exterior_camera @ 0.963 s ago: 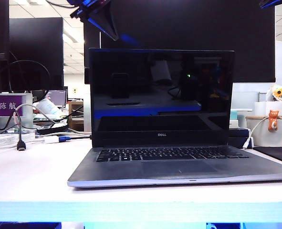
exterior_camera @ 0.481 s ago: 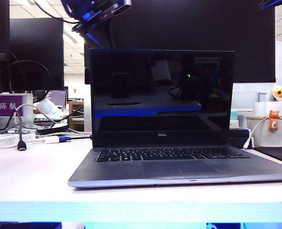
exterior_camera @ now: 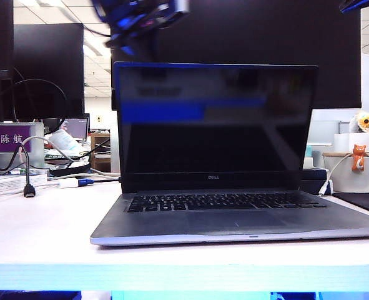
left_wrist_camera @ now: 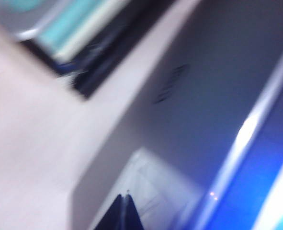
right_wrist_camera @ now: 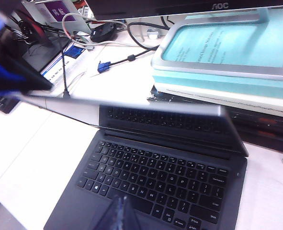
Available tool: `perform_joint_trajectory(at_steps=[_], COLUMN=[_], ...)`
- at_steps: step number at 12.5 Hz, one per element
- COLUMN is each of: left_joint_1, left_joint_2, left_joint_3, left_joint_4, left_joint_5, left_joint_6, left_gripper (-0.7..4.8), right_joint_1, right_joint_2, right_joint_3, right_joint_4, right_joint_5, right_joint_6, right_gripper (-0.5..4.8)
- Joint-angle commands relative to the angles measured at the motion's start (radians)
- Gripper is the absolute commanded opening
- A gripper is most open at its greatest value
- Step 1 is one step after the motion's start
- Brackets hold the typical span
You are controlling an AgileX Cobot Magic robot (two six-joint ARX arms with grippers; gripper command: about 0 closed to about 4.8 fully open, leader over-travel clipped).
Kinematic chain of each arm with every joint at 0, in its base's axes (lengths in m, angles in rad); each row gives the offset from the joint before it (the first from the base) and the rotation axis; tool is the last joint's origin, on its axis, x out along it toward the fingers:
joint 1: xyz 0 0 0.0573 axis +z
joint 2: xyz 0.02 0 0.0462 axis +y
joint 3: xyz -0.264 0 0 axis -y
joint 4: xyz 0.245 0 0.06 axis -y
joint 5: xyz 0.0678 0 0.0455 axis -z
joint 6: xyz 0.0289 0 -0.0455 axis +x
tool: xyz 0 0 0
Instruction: Close the lid of the gray laptop.
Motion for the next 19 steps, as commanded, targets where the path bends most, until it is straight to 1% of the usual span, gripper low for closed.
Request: perform_joint_trajectory(at_steps=[1, 3, 5, 10, 12, 13, 15, 18, 19], left_joint_1=[-0.079, -0.116, -0.13, -0.153, -0.166, -0.171, -0.182, -0.203, -0.214], left_joint_2=[-0.001, -0.001, -0.002, -0.037, -0.06, -0.068, -0.068, -0.071, -0.071], left_joint_3=[-0.002, -0.024, -0.089, -0.182, -0.182, -0.182, -0.182, -0.182, -0.182], left_joint_4=[-0.037, -0.009, 0.051, 0.114, 0.108, 0.095, 0.084, 0.079, 0.08], left_joint_5=[0.014, 0.014, 0.003, -0.039, -0.056, -0.053, -0.049, -0.057, -0.073], left_joint_6=[-0.031, -0.082, -0.132, -0.161, -0.161, -0.178, -0.182, -0.232, -0.245], left_gripper=[-0.05, -0.05, -0.05, -0.05, -0.05, -0.05, -0.05, -0.05, -0.05], right_joint_1=[-0.001, -0.001, -0.001, -0.002, -0.002, -0.002, -0.002, -0.002, -0.002], right_joint_2=[-0.003, -0.003, -0.003, -0.003, -0.003, -0.003, -0.003, -0.003, -0.003], right_joint_3=[0.003, 0.003, 0.002, 0.002, 0.0, 0.0, 0.0, 0.0, -0.001], right_joint_4=[-0.027, -0.027, -0.029, -0.032, -0.033, -0.032, -0.035, -0.054, -0.055], right_joint_5=[-0.008, -0.008, -0.007, -0.004, 0.0, 0.0, -0.001, 0.0, -0.001], right_joint_6=[-0.03, -0.03, -0.03, -0.046, -0.05, -0.053, -0.053, -0.06, -0.06], right_gripper=[-0.06, -0.06, -0.06, -0.06, -0.06, -0.06, -0.06, -0.06, -0.06])
